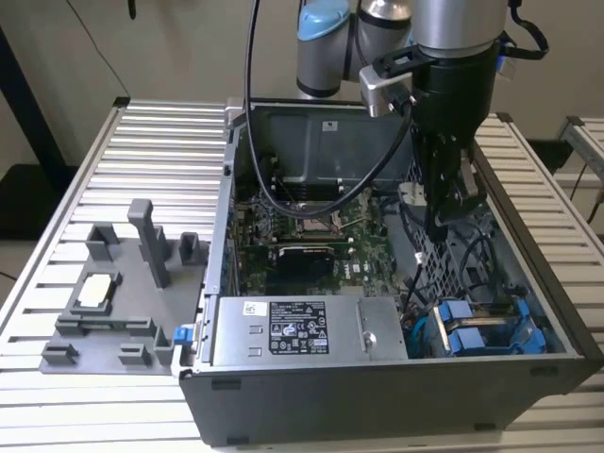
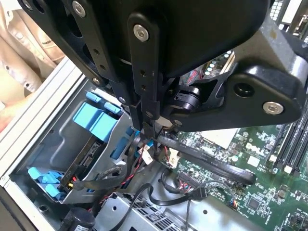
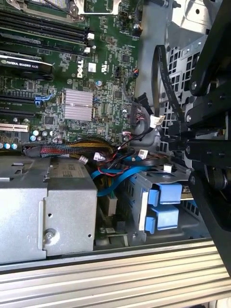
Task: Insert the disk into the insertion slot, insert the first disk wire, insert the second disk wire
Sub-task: 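Insert the second disk wire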
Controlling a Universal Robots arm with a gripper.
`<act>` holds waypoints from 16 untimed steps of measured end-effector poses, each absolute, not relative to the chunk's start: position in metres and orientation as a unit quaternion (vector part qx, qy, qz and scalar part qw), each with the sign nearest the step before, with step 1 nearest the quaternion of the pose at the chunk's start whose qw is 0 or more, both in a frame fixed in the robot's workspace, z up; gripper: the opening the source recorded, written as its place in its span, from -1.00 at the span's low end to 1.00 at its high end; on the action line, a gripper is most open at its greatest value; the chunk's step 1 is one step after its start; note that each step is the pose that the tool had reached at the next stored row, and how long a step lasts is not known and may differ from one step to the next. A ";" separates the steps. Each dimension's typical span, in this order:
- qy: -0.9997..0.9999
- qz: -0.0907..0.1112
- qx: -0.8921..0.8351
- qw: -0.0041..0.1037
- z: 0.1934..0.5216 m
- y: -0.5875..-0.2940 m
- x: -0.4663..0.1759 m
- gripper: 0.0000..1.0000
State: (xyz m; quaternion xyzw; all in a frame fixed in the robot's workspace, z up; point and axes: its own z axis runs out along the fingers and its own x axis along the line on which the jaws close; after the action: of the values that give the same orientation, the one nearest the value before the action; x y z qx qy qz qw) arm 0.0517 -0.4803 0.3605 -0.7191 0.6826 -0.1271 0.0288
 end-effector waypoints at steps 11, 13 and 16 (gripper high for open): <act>0.683 -0.120 -0.720 0.022 0.360 -0.495 0.061 -0.68; 0.683 -0.118 -0.721 0.020 0.360 -0.499 0.064 -0.68; 0.683 -0.114 -0.721 0.016 0.360 -0.504 0.068 -0.68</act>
State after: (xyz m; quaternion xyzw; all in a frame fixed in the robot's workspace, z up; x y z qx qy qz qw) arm 0.0684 -0.5040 0.3604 -0.7213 0.6830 -0.1138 0.0163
